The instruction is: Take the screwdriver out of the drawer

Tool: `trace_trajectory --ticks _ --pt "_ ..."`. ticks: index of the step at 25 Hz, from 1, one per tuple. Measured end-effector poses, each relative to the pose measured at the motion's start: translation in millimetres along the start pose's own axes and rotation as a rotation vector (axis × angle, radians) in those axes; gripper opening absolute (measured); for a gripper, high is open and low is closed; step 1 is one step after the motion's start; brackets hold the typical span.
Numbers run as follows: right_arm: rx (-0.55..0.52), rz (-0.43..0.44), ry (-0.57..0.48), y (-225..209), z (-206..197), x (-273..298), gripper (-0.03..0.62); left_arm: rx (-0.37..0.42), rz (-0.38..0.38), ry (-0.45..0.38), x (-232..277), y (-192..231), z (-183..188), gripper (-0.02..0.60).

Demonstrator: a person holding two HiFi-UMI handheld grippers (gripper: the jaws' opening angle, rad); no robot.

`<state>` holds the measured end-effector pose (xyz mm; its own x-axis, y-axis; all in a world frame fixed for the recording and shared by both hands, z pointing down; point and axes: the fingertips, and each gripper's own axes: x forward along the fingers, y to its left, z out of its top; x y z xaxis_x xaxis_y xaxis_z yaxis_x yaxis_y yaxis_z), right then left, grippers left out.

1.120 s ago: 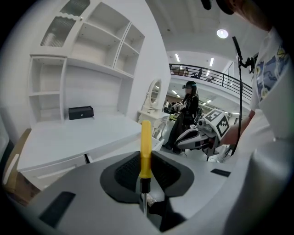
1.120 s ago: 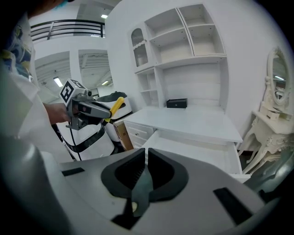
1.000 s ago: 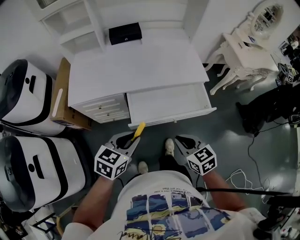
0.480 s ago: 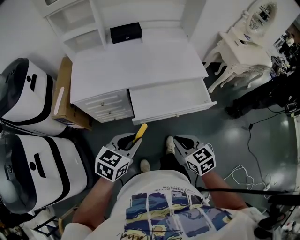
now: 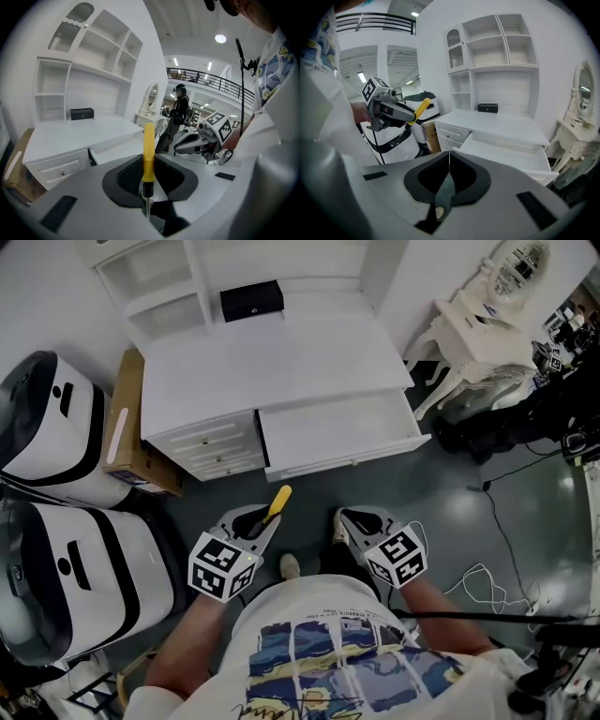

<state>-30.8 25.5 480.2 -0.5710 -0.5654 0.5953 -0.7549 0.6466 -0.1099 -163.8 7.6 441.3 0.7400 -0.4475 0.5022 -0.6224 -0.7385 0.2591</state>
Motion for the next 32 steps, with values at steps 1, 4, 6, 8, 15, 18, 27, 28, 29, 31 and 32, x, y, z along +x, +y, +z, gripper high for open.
trace_trajectory --ticks 1,4,6,8,15,18,27,28,29,31,32 --pt "-0.003 0.0 -0.002 1 1 0 0.029 -0.001 0.001 0.0 -1 0 -1 0.081" --pt "-0.01 -0.003 -0.007 4 3 -2 0.028 -0.001 0.002 -0.002 -4 0 -2 0.081" --pt "-0.01 -0.007 -0.006 5 2 -4 0.027 -0.002 0.0 -0.004 -5 -2 -3 0.081" --pt "-0.011 -0.01 -0.005 6 0 -5 0.026 -0.002 -0.002 -0.006 -6 -4 -4 0.083" --pt "-0.012 -0.017 -0.011 10 -2 -7 0.026 0.003 -0.009 -0.005 -8 -7 -7 0.081" --pt "-0.013 -0.014 -0.012 12 -1 -7 0.026 0.003 -0.009 -0.008 -9 -7 -6 0.083" --pt "-0.015 -0.01 -0.012 12 -1 -7 0.026 -0.001 -0.008 -0.008 -10 -10 -7 0.083" --pt "-0.014 -0.01 -0.012 12 -2 -7 0.026 0.0 -0.009 -0.007 -10 -10 -8 0.083" --pt "-0.013 -0.01 -0.012 12 -2 -6 0.026 0.0 -0.01 -0.007 -10 -9 -8 0.081" --pt "-0.013 -0.009 -0.011 12 -2 -4 0.026 -0.001 -0.011 -0.007 -10 -8 -8 0.081" --pt "-0.013 -0.009 -0.01 12 -1 -3 0.026 -0.002 -0.012 -0.007 -9 -7 -8 0.083"
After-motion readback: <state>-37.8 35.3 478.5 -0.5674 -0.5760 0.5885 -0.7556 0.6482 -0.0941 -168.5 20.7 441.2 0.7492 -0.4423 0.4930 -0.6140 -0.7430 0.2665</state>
